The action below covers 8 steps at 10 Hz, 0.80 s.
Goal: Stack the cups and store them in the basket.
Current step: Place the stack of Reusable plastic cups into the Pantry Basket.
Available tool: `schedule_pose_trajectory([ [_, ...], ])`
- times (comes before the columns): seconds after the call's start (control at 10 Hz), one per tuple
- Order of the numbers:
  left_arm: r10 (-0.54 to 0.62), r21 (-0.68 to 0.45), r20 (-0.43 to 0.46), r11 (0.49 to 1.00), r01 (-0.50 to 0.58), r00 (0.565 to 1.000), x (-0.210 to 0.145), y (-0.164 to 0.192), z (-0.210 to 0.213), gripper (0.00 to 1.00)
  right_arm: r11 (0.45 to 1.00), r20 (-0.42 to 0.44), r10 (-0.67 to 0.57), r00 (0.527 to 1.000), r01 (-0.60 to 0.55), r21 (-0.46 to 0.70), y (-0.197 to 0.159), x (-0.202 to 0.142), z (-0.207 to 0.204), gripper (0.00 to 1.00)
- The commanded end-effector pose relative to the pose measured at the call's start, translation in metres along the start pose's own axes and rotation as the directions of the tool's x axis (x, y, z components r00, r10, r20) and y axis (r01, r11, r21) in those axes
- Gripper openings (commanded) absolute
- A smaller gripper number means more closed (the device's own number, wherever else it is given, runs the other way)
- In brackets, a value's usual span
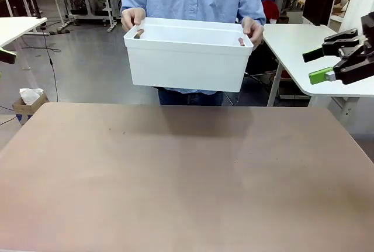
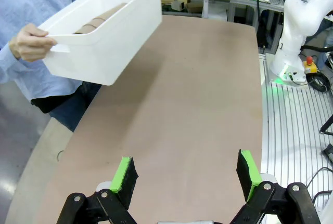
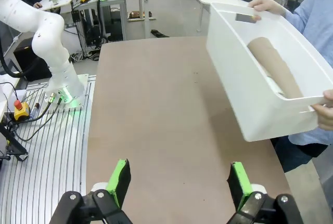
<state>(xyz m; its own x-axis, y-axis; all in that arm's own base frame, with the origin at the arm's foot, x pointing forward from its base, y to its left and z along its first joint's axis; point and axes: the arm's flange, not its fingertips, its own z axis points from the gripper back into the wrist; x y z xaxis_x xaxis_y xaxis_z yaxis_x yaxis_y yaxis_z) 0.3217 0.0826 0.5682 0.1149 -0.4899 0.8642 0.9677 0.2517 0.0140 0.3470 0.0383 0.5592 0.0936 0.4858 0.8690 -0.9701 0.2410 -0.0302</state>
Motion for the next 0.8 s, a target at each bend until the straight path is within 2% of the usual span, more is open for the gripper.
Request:
schedule_pose_trajectory([
  [0.0,0.002,-0.003,0.011,1.0,-0.002,1.0,0.0021,-0.0005,0.0001,1.0,1.0,0.026,-0.007,1.0,0.007,-0.001,-0.0012,0.0031,-0.0009,1.0],
  [0.7,0.002,-0.003,0.011,1.0,-0.002,1.0,0.0021,-0.0005,0.0001,1.0,1.0,0.026,-0.007,1.0,0.007,-0.001,-0.0012,0.0031,-0.0009,1.0],
])
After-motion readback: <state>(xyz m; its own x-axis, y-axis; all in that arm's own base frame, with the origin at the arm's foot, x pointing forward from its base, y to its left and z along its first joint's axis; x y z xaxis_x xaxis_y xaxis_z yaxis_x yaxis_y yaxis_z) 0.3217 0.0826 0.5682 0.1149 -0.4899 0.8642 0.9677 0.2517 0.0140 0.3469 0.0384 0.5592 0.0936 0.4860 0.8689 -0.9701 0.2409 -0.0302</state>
